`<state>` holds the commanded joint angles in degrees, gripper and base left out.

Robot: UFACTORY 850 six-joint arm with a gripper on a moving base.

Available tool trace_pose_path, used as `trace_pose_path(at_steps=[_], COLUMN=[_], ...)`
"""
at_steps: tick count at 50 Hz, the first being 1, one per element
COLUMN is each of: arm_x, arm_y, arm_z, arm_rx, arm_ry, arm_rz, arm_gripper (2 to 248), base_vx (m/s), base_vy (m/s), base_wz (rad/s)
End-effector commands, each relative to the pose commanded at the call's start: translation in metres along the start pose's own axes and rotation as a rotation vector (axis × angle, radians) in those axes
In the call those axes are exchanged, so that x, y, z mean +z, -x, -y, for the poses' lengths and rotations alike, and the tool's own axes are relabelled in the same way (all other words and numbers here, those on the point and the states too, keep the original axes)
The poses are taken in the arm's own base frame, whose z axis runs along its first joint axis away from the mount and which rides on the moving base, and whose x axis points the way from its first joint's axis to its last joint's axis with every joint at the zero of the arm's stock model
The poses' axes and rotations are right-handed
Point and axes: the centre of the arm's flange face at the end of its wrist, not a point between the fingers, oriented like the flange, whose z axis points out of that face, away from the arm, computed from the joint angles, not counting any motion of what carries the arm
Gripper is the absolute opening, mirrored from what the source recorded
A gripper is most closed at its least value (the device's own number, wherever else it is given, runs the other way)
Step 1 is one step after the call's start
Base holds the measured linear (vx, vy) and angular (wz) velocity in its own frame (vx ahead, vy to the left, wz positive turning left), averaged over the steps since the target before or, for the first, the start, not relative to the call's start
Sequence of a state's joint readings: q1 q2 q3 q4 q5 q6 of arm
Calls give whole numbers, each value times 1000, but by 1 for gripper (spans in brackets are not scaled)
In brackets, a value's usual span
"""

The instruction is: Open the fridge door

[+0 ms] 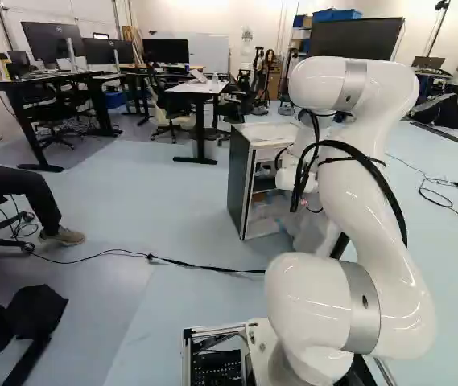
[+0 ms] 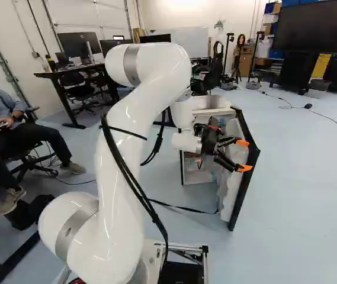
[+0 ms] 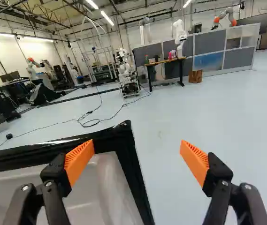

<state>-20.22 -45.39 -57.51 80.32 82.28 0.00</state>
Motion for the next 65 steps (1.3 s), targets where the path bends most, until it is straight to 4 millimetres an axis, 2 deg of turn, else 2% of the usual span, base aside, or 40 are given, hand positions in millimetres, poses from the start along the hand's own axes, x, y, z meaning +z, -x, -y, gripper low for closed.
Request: trace_pose_path(at_steps=[51, 65], arm_x=[108, 115], arm_y=[4, 4], arm_z=[50, 51], arm_rx=[152, 160], arm_ry=[133, 141], arm_rz=[-68, -72], arm_gripper=[247, 247], base_vx=[0, 0], base_vy=[0, 0], base_wz=[0, 0])
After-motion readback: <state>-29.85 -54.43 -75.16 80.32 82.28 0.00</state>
